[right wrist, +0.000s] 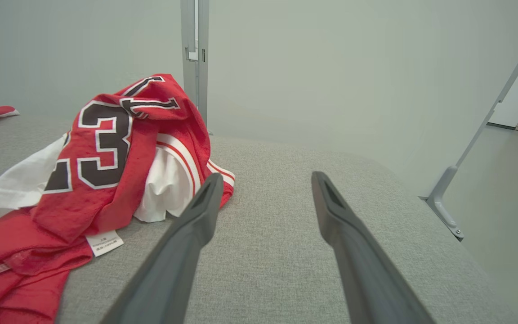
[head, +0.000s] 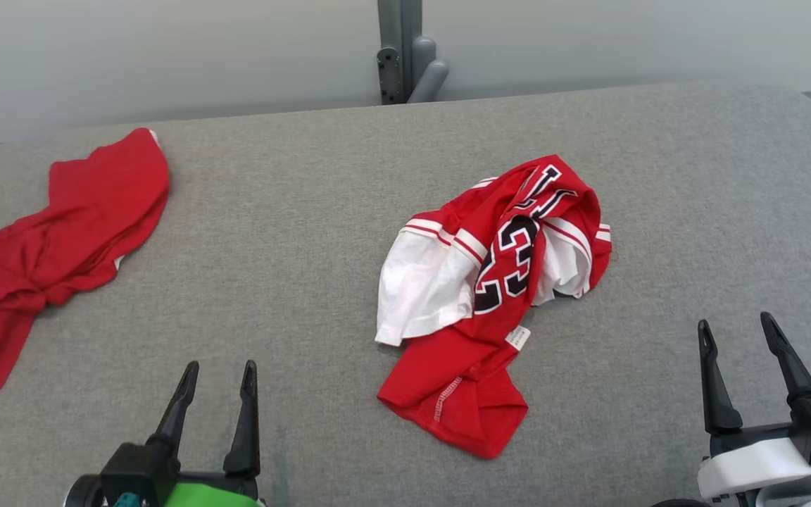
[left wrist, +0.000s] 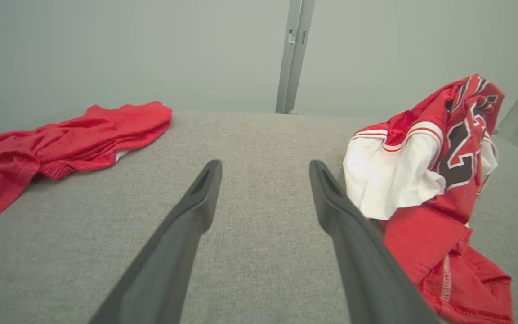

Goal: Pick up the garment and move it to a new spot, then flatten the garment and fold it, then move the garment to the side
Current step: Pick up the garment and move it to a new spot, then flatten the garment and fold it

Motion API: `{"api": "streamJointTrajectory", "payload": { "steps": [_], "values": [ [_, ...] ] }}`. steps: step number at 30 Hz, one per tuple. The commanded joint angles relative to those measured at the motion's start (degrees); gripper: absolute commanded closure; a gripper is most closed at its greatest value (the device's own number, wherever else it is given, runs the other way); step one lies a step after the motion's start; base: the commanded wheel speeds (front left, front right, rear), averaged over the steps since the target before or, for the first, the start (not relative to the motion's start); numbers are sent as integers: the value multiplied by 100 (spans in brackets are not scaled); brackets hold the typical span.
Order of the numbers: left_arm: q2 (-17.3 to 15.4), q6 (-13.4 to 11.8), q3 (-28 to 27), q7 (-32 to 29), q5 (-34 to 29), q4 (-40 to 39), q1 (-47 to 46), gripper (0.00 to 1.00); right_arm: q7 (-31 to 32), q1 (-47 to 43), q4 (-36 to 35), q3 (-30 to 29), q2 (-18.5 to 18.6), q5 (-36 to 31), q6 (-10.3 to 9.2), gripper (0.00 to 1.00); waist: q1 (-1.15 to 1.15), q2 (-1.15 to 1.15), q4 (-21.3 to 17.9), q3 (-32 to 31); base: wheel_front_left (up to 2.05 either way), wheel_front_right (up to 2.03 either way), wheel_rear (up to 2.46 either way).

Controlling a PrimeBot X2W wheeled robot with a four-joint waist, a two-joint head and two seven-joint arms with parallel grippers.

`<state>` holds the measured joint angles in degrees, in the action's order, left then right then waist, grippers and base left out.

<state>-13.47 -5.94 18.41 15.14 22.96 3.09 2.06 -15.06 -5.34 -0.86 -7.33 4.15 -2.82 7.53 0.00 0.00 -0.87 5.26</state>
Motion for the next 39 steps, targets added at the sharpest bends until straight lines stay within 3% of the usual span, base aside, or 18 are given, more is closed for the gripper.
{"api": "streamJointTrajectory", "payload": {
  "steps": [1, 12, 16, 39],
  "values": [
    [68, 96, -141, 1, -108, 16, 179, 0, -17, -92, 31, -48, 19, -32, -8, 0, 0, 0, 321, -255, 0, 0, 0],
    [371, 1005, -1218, 1, -688, 227, 1008, 0, -17, -260, 414, -107, 56, -14, -8, 0, 0, 0, 500, -548, 0, 0, 0],
    [467, 1198, -1427, 2, -763, 221, 1077, 0, -17, -187, 528, -59, 49, -14, -8, 0, 0, 0, 456, -592, 0, 0, 0],
    [768, 1346, -1575, 2, -956, 28, 992, 0, -17, 32, 649, 161, 40, 120, -8, 0, 0, 0, 289, -564, 0, 0, 0]
  ]
}}
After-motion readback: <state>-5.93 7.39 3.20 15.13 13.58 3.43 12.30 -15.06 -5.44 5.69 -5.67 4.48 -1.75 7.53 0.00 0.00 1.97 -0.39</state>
